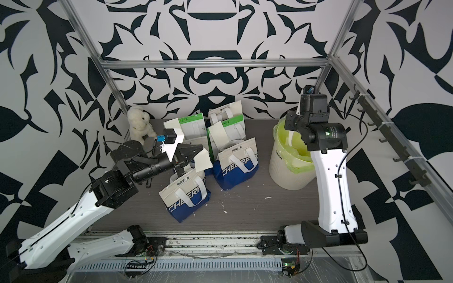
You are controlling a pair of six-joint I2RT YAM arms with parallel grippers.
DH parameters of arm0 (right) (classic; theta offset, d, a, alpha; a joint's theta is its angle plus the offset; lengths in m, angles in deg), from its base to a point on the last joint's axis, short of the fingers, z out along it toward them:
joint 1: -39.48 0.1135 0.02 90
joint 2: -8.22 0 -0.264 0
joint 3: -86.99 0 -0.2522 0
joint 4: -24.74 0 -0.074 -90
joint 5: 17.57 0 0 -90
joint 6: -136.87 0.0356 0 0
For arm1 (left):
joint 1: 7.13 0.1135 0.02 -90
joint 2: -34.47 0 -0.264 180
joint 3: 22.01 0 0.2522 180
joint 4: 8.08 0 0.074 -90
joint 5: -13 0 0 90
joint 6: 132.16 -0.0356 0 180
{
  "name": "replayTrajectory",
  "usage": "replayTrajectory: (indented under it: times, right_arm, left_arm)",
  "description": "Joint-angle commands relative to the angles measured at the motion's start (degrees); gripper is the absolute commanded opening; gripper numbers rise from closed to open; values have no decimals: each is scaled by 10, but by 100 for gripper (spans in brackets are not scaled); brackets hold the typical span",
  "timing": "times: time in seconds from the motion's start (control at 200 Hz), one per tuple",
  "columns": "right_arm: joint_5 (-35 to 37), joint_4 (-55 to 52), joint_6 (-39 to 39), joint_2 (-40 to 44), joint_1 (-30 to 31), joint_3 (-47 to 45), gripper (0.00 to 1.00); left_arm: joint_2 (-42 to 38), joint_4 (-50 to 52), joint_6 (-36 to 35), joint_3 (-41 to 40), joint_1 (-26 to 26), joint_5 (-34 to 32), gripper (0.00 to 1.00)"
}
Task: Shred takeout receipts and throw away
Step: Place the takeout receipt in the trash bin, then shred the takeout receipt.
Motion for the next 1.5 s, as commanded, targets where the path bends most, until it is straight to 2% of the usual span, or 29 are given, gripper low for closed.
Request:
replayTrajectory:
  times: [0.0,0.08,0.225,0.255,0.28,0.325,0.35,0.435,0.58,0.59,0.605,0.62,0.725,0.82,0.87,0.925,1.025,1.09,1.22,1.32,1.495]
  right_arm:
    - [107,31,-38,3,-6,-35,0]
    - [115,46,-49,-1,-8,-59,0]
    - [87,50,-58,-15,-8,-81,0]
    - [82,47,-56,-17,-9,-82,8]
    - [78,43,-53,-18,-8,-82,22]
    - [67,32,-43,-20,-9,-79,55]
    - [60,26,-38,-21,-9,-76,65]
    - [37,-7,-15,-33,-13,-49,77]
    - [-23,-72,1,-62,-19,18,82]
    - [-26,-75,1,-63,-19,21,85]
    - [-29,-79,1,-65,-19,26,97]
    - [-29,-83,1,-66,-19,30,100]
    - [-132,-89,2,-59,-19,51,100]
    - [-333,-26,5,-24,-19,12,95]
    - [-462,49,26,9,-19,-39,92]
    - [-571,169,70,55,-19,-123,90]
    - [-682,438,206,135,-18,-284,90]
    - [-706,531,243,165,-2,-344,90]
    - [-713,494,172,167,84,-357,90]
    - [-706,508,152,161,147,-371,90]
    - [-696,541,153,143,195,-395,91]
  left_arm:
    - [8,1,5,8,-1,12,0]
    - [12,0,10,9,-2,16,0]
    - [15,-10,20,-1,-2,18,0]
    - [16,-12,21,-2,-2,18,0]
    - [17,-12,22,-3,-2,17,0]
    - [19,-11,22,-3,-2,18,0]
    - [20,-11,22,-3,-2,17,0]
    - [23,-14,21,-3,-2,15,0]
    - [29,-15,24,3,-2,16,0]
    - [30,-15,25,4,-2,15,0]
    - [31,-15,26,4,-2,15,0]
    - [31,-15,27,5,-2,15,0]
    - [33,-21,39,4,-2,5,0]
    - [32,-53,64,-6,-2,-5,0]
    - [32,-77,81,-13,-2,-7,0]
    - [32,-106,104,-21,-2,-11,0]
    - [29,-154,143,-35,-2,-5,0]
    - [27,-177,159,-42,-2,4,0]
    - [23,-213,184,-51,-2,19,0]
    - [21,-232,195,-50,-2,28,0]
    - [8,-281,214,-70,-2,34,0]
